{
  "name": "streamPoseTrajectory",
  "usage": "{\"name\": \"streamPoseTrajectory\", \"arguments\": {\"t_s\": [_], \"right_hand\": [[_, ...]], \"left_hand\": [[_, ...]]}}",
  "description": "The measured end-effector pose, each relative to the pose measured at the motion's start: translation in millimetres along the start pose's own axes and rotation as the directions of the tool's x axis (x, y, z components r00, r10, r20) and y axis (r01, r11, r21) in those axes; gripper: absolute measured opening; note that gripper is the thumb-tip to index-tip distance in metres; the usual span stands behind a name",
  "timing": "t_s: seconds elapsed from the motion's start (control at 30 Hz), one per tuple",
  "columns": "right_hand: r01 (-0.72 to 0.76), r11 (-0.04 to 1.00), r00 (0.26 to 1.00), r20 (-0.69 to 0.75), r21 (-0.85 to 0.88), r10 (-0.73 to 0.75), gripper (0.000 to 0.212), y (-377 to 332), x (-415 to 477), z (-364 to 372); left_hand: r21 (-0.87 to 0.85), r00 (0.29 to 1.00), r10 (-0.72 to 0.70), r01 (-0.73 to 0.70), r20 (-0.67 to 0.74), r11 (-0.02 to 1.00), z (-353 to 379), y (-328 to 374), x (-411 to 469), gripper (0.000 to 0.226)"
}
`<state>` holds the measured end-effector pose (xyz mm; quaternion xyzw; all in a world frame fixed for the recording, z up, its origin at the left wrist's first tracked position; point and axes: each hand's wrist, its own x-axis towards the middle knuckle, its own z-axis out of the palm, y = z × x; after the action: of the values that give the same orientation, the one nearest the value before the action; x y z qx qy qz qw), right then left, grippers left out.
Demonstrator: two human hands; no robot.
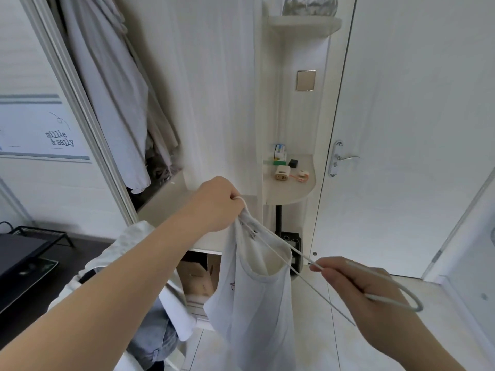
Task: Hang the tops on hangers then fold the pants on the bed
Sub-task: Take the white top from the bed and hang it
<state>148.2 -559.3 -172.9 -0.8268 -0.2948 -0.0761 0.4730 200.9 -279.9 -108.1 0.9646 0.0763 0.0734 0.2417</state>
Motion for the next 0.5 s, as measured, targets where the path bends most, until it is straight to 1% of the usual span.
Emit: {"name": "streamPoseTrajectory", "arguments": {"t_s": [0.07, 0.17, 0.2, 0.23, 0.3, 0.37, 0.43, 0.5], "right_hand": [[-0.014, 0.999, 1.0, 0.011, -0.033, 0.014, 0.014, 5.5, 2.9, 1.0], [-0.044, 0.999, 0.997, 0.059, -0.002, 0.044, 0.027, 6.9, 5.5, 0.8], [-0.048, 0.999, 0.995, 0.083, 0.008, 0.048, 0.033, 5.7, 5.2, 1.0], [-0.053, 0.998, 0.993, 0.104, 0.019, 0.05, 0.034, 4.2, 4.0, 0.7], [-0.09, 0.992, 0.993, 0.086, 0.088, 0.083, 0.02, 3.5, 0.4, -1.6], [-0.13, 0.976, 0.991, 0.057, 0.172, 0.122, 0.028, 5.8, -3.6, -8.2], [-0.169, 0.959, 0.984, 0.097, 0.227, 0.15, 0.031, 6.9, -7.4, -14.0], [-0.227, 0.938, 0.969, 0.162, 0.264, 0.189, 0.03, 6.7, -8.6, -17.0]], "left_hand": [[0.021, 0.999, 0.018, -0.019, 0.042, 1.0, -2.3, 5.3, -2.1, 0.024], [0.05, 0.996, 0.037, -0.042, 0.085, 0.998, -6.3, 10.6, -3.4, 0.023], [0.058, 0.996, 0.04, -0.045, 0.083, 0.997, -7.4, 12.0, -3.0, 0.023], [0.07, 0.996, 0.042, -0.047, 0.073, 0.996, -8.5, 13.3, -2.4, 0.021], [0.091, 0.998, 0.052, -0.055, 0.043, 0.994, -9.5, 13.8, -1.8, 0.024], [0.108, 0.998, 0.056, -0.058, 0.026, 0.992, -10.2, 11.6, -2.1, 0.028], [0.125, 0.999, 0.046, -0.049, 0.024, 0.991, -8.9, 9.0, -3.9, 0.025], [0.137, 0.999, 0.04, -0.044, 0.031, 0.99, -6.3, 8.3, -5.8, 0.024]]}}
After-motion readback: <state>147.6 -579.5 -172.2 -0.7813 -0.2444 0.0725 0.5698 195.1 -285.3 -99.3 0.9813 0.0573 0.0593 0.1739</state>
